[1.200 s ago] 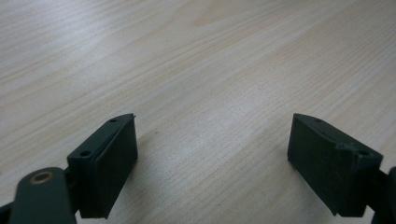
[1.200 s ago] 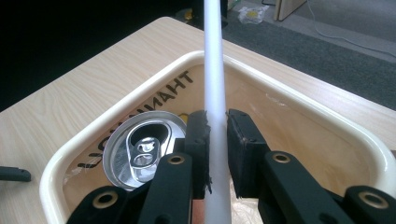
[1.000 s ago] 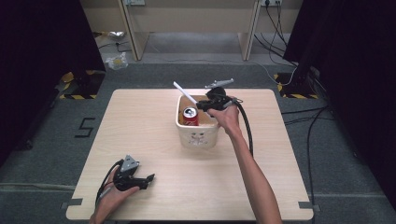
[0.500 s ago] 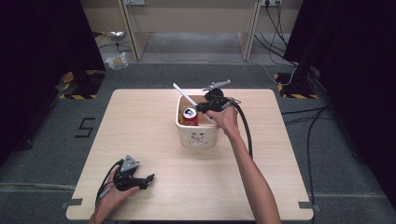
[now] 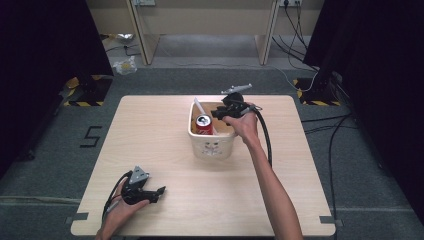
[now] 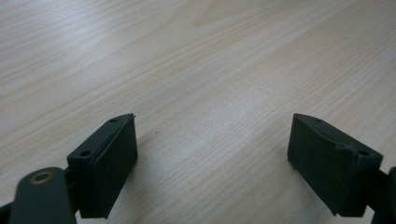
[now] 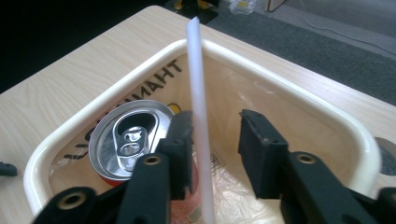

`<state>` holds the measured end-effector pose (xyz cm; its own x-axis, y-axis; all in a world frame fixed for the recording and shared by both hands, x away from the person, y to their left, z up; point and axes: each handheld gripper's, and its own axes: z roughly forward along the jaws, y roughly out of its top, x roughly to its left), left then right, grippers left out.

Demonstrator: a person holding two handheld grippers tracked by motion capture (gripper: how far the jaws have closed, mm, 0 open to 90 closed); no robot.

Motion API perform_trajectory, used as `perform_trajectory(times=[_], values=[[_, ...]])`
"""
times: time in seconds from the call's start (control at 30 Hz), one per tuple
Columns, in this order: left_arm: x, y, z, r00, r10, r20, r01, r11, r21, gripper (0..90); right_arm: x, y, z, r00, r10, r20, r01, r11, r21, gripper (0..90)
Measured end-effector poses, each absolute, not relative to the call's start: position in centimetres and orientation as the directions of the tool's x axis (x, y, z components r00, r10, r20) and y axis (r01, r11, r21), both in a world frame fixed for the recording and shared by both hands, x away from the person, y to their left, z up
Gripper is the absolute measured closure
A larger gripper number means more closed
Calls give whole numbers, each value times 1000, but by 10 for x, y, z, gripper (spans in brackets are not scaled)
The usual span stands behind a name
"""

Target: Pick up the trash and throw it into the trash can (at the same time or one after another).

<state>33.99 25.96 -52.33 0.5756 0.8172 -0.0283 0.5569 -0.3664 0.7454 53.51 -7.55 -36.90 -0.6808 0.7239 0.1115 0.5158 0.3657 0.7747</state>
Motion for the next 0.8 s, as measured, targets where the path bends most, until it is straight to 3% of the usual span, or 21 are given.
perform_trajectory(times=[0.37,0.8], values=[[340,260,-523,579,815,-25,556,-372,743,152,531,-93,-356,-644,754,128,509,297,808,457],[340,260,-523,577,817,-27,556,-368,745,152,520,-116,-348,-615,778,129,494,252,832,366]])
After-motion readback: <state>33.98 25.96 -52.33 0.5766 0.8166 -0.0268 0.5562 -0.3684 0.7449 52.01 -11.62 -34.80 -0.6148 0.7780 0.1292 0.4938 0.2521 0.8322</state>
